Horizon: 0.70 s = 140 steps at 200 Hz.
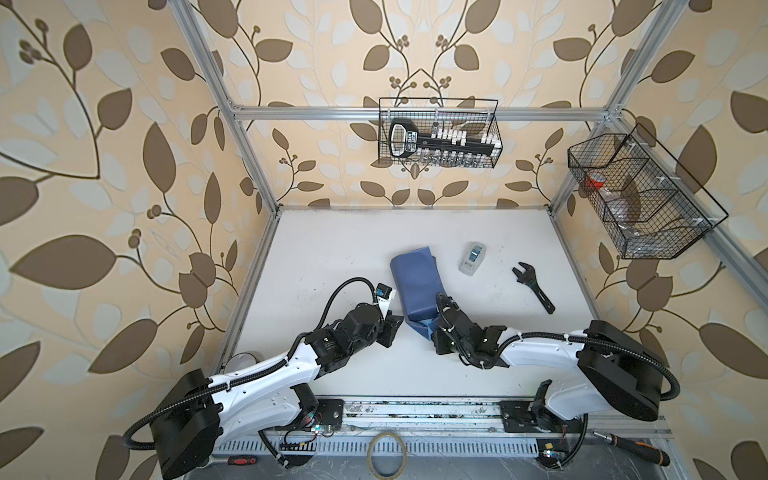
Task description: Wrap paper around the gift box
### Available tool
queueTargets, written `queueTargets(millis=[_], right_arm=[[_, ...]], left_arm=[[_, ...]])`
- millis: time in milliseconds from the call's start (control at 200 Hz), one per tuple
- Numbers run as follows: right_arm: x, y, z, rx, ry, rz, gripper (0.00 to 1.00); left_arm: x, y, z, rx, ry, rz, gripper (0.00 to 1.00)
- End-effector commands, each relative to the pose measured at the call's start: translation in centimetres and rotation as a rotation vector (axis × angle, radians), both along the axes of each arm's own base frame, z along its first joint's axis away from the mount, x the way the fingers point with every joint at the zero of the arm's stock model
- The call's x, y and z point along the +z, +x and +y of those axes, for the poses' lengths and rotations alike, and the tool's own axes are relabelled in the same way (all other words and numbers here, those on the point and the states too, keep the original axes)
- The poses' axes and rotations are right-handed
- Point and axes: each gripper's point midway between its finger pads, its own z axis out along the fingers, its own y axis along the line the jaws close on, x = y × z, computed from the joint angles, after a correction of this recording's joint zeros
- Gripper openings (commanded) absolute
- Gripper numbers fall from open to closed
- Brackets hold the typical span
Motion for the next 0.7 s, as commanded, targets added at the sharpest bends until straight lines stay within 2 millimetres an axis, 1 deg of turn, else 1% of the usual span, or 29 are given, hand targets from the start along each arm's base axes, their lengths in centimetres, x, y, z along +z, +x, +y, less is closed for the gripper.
queueTargets(millis=[0, 120, 310, 555, 695], right_arm=[[-0.9, -0.2, -0.6, -0.021, -0.05, 0.016, 0.24], [-1.0, -0.2, -0.8, -0.032, -0.063, 0.009, 0.19], [-0.7, 0.1, -0.7, -0.035, -0.061, -0.006, 0.11], [0.2, 0.3, -0.6, -0.038, -0.056, -0.024, 0.0], [1.0, 0.5, -0.5, -0.039, -0.042, -0.034, 0.0]], left_arm=[[0.9, 0.1, 0.0, 0.0, -0.008, -0.036, 0.41], [0.9, 0.0, 0.1, -0.002, -0.011, -0.034, 0.4], [1.0, -0.2, -0.2, -0.026, -0.011, -0.039, 0.4], [0.7, -0.9, -1.7, -0.139, -0.014, -0.073, 0.4], [0.1, -1.4, -2.7, -0.231, 0.023, -0.107, 0.4]])
